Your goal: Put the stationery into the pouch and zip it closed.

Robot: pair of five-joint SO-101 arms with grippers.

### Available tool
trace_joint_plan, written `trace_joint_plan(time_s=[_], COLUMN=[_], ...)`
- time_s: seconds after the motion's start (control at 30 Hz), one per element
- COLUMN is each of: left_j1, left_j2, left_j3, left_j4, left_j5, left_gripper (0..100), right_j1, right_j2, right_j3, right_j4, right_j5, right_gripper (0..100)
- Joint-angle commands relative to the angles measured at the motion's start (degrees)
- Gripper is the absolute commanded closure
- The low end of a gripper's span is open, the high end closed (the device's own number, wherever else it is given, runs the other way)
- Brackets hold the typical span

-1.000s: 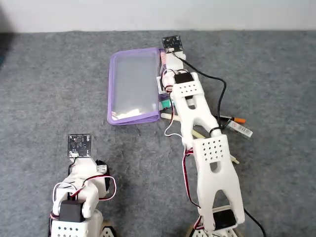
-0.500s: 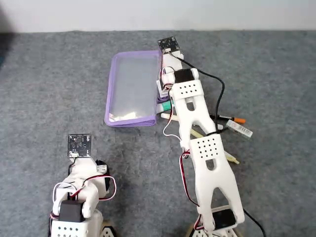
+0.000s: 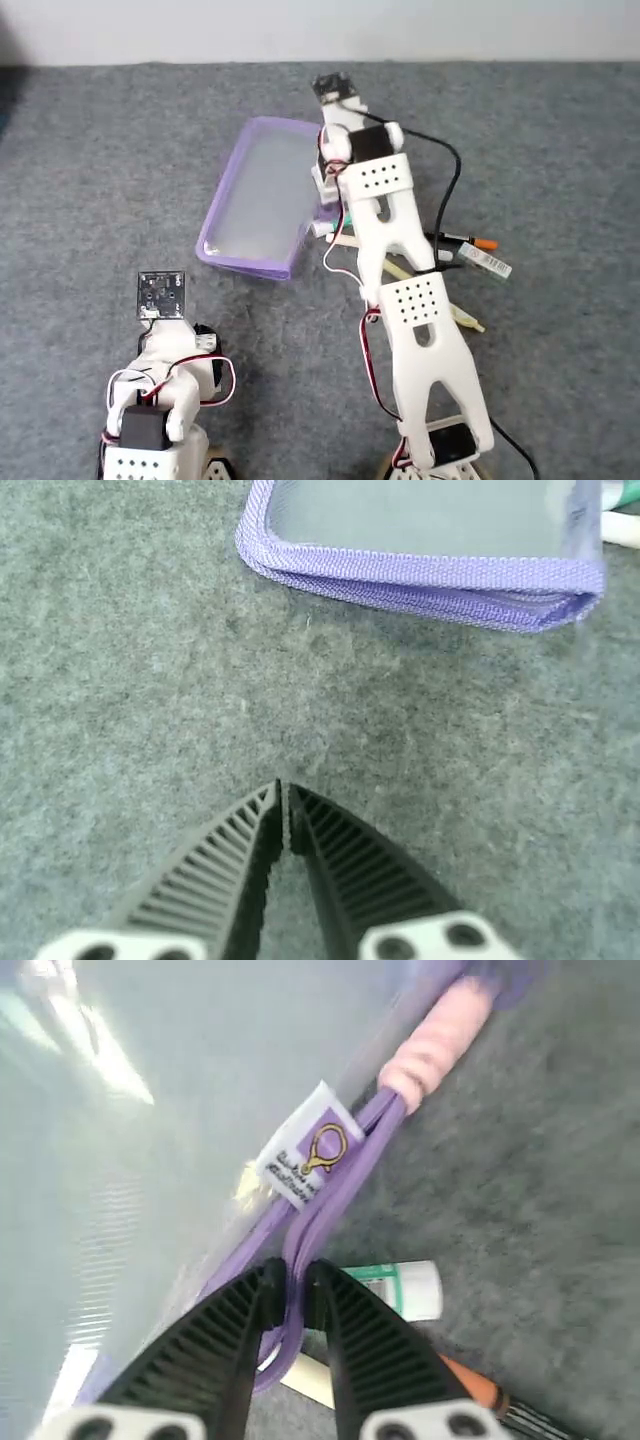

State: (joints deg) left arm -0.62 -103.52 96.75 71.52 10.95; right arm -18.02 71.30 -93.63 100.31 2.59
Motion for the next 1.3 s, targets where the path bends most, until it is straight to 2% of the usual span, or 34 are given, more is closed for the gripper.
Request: trace_joint_plan(time_s=[0.0,0.13,0.27,0.33,0.53,0.7,1.0,1.27], left_j1=[-0.3,-0.3,-0.3,-0.3,-0.3,-0.3,-0.3,-0.3], left_j2=[-1.1,-1.1,-1.1,-1.1,-1.1,-1.1,-1.1,-1.1], left_j3=[-0.3,-0.3,-0.3,-0.3,-0.3,-0.3,-0.3,-0.3], left_j4=[0.4,0.4,0.4,0.4,0.4,0.4,0.4,0.4], left_j5=[-0.4,-0.4,-0.4,-0.4,-0.4,-0.4,-0.4,-0.4], left_gripper=[99,99,99,99,99,99,99,99], right_j1=[0.2,0.2,0.2,0.2,0.7,1.4,6.3,7.3], right_j2=[-7.7,-15.3,-29.8,-37.8,-57.5,-66.6,-75.7,-81.1], right_j3=[-1.5,8.4,29.5,41.8,73.0,91.2,115.3,121.8], right_j4=[2.9,2.9,2.8,2.7,2.4,0.2,-6.7,-8.3], right_j5=[0.7,0.7,0.9,3.8,18.8,18.8,21.5,25.8], right_gripper=[99.1,99.1,99.1,99.1,99.1,99.1,99.1,98.3])
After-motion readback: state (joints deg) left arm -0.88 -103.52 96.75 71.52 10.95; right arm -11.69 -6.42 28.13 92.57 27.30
